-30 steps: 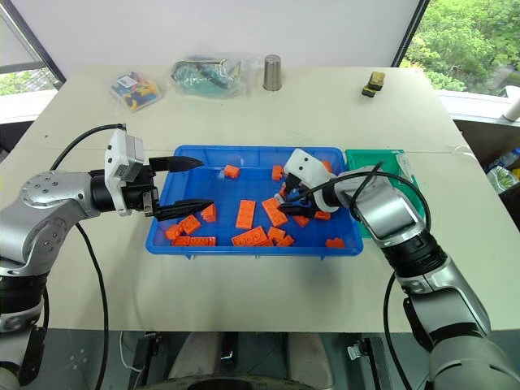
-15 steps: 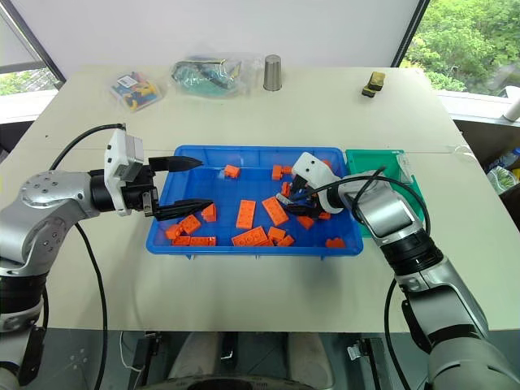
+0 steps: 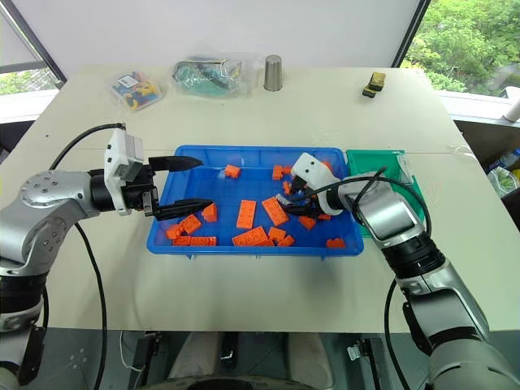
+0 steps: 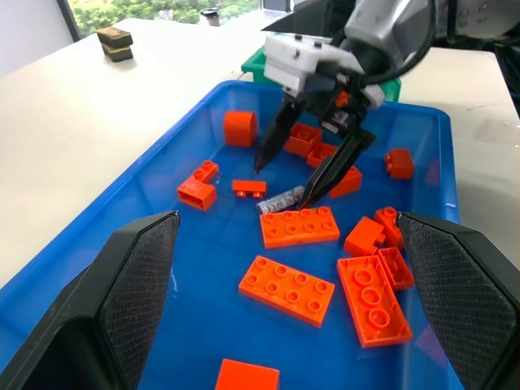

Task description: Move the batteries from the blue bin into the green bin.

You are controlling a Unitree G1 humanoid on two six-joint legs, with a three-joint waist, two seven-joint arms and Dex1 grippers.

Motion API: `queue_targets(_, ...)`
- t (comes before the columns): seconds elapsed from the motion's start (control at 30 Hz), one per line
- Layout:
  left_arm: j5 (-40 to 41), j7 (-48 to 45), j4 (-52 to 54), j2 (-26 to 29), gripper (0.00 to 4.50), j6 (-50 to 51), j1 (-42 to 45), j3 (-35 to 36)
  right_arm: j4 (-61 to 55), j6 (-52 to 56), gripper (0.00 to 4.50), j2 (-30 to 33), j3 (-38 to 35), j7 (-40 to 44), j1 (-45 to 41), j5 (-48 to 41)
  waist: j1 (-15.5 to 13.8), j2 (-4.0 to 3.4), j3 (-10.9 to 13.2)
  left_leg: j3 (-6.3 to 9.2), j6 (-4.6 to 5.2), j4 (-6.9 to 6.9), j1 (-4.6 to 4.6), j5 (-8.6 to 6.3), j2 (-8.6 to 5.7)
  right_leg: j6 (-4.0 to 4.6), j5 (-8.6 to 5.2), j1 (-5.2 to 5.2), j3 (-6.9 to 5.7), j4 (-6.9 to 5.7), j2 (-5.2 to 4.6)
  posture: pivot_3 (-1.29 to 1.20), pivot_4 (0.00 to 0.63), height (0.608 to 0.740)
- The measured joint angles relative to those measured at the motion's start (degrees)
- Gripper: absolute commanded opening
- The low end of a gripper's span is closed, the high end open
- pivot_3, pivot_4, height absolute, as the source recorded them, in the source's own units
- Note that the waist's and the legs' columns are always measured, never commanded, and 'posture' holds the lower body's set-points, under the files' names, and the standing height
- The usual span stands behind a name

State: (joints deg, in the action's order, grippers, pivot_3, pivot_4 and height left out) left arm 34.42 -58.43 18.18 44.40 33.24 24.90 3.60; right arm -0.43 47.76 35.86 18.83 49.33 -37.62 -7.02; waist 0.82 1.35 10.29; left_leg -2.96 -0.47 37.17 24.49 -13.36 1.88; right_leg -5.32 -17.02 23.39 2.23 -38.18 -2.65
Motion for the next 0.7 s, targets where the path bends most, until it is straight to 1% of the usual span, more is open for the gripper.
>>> queue_targets(0.1, 0.0, -0.1, 0.0, 0.0, 4.5, 0.0, 0.5, 0.0, 0.6, -1.0, 0.5, -0.6, 0.1, -0.4, 0.1, 0.2, 0.1, 0.01, 0.0, 0.0, 0.0, -0.01, -0.03, 0.0, 0.01, 0.0, 0.0, -0.02, 0.0, 0.0, 0.03, 0.0, 0.15, 0.739)
queue_targets(0.13, 0.0, -0.1, 0.0, 0.0, 4.5, 0.0, 0.5, 0.0, 0.6, -1.3, 0.07, -0.6, 0.0, -0.5, 0.1, 0.2, 0.1, 0.01, 0.0, 0.01, 0.0, -0.01, -0.03, 0.0, 0.01, 0.0, 0.0, -0.01, 0.0, 0.0, 0.04, 0.0, 0.15, 0.739)
queue_targets(0.3, 0.0, -0.3, 0.0, 0.0, 4.5, 0.1, 0.5, 0.0, 0.2, -1.2, 0.04, -1.0, -0.2, -0.6, 0.5, 0.0, 0.1, 0.01, 0.0, 0.02, 0.0, 0.0, -0.03, 0.0, 0.02, 0.0, 0.0, -0.03, 0.0, 0.0, 0.03, 0.0, 0.15, 0.739)
queue_targets(0.43, 0.1, -1.1, 0.0, 0.0, 4.5, 0.2, 0.5, 0.0, -2.5, 3.5, 0.04, -0.7, -1.6, 0.2, 0.6, -2.2, 0.1, 0.0, 0.0, 0.02, 0.0, 0.0, 0.0, 0.0, 0.02, 0.0, 0.0, 0.0, 0.0, -0.01, 0.02, 0.0, 0.15, 0.739)
queue_targets(0.53, 0.7, -2.1, 0.0, 0.1, 4.5, 0.3, 0.5, -0.1, -7.9, 10.0, 0.04, 2.2, -6.7, 1.8, -0.3, -6.9, -0.1, -0.01, 0.0, 0.03, 0.0, 0.01, 0.02, 0.0, 0.02, 0.0, 0.0, -0.01, 0.0, 0.0, -0.02, 0.0, 0.15, 0.739)
queue_targets(0.63, 1.3, -3.6, 0.0, 0.3, 4.5, 0.3, 0.4, -0.2, -11.9, 15.1, 0.04, 7.1, -13.7, 2.8, -2.6, -10.8, -0.2, 0.02, 0.0, 0.06, 0.0, 0.0, 0.01, 0.0, 0.02, 0.01, 0.0, -0.04, -0.03, 0.04, -0.04, 0.0, 0.15, 0.739)
queue_targets(0.7, 1.3, -4.6, -0.1, 0.4, 4.5, 0.3, 0.6, -0.6, -12.9, 16.9, 0.04, 12.7, -17.4, 3.9, -2.3, -12.5, -0.3, -0.01, 0.0, 0.06, 0.01, -0.02, 0.01, -0.01, -0.02, 0.01, -0.01, -0.05, -0.04, 0.06, -0.08, 0.0, 0.15, 0.739)
